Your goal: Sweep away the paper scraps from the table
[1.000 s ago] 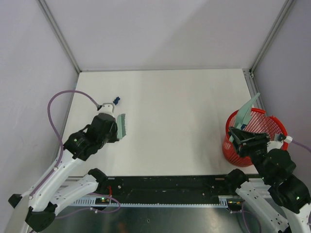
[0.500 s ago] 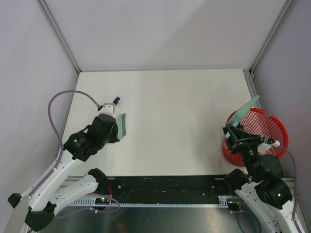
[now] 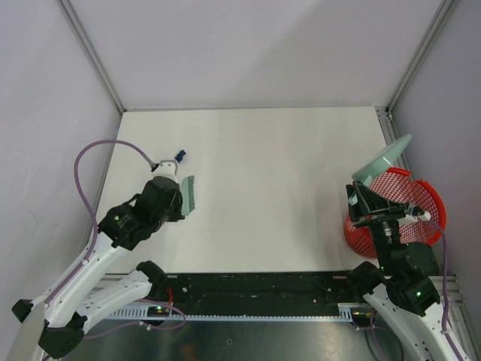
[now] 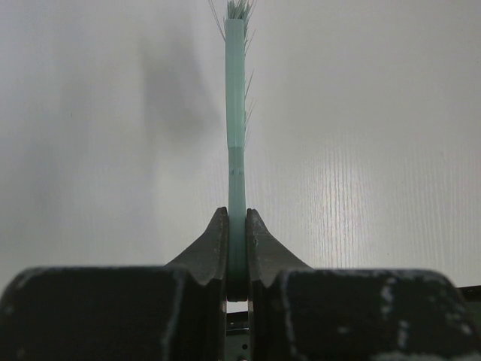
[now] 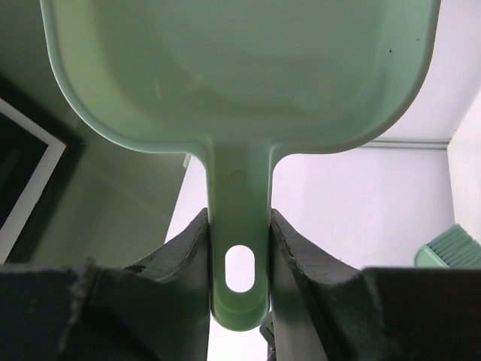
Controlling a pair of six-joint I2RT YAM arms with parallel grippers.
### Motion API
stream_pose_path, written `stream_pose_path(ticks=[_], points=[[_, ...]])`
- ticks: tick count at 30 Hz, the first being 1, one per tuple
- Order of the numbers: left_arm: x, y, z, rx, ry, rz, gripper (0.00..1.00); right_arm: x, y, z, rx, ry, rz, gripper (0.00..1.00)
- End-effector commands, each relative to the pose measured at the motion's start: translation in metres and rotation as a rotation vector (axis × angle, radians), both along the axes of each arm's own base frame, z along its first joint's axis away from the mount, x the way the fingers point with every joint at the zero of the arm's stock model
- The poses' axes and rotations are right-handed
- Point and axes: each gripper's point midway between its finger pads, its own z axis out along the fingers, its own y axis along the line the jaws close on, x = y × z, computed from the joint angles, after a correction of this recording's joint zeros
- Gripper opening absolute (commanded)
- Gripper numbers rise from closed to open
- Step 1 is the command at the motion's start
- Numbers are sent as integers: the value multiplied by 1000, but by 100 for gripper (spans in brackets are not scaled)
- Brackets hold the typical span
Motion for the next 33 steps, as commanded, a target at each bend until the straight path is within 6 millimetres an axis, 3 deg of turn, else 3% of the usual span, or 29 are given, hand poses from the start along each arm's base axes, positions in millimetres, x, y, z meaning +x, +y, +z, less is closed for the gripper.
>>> stream_pose_path(ticks=[1, 5, 9, 10, 13, 17, 21, 28, 33], points=[[6, -1, 9, -34, -51, 29, 0, -32, -15, 43, 17, -183, -3, 0], [6, -2, 9, -35, -50, 27, 0, -35, -7, 43, -121, -159, 11, 0], [6, -6, 13, -41, -47, 1, 0, -30, 8, 40, -377, -66, 45, 0], [7, -7, 15, -36, -47, -3, 0, -24, 16, 29, -479, 1, 75, 0], [13, -6, 23, -21, -58, 3, 0, -18, 31, 21, -675, 100, 161, 0], [27, 0, 40, 31, -87, 34, 0, -7, 64, -4, -822, 163, 322, 0], [50, 17, 64, 133, -129, 113, 0, -7, 88, -30, -965, 201, 464, 0], [96, 65, 95, 371, -152, 313, 0, -12, 105, -73, -1230, 277, 549, 0], [148, 82, 89, 455, -54, 348, 0, -18, 112, -95, -1352, 291, 605, 0]])
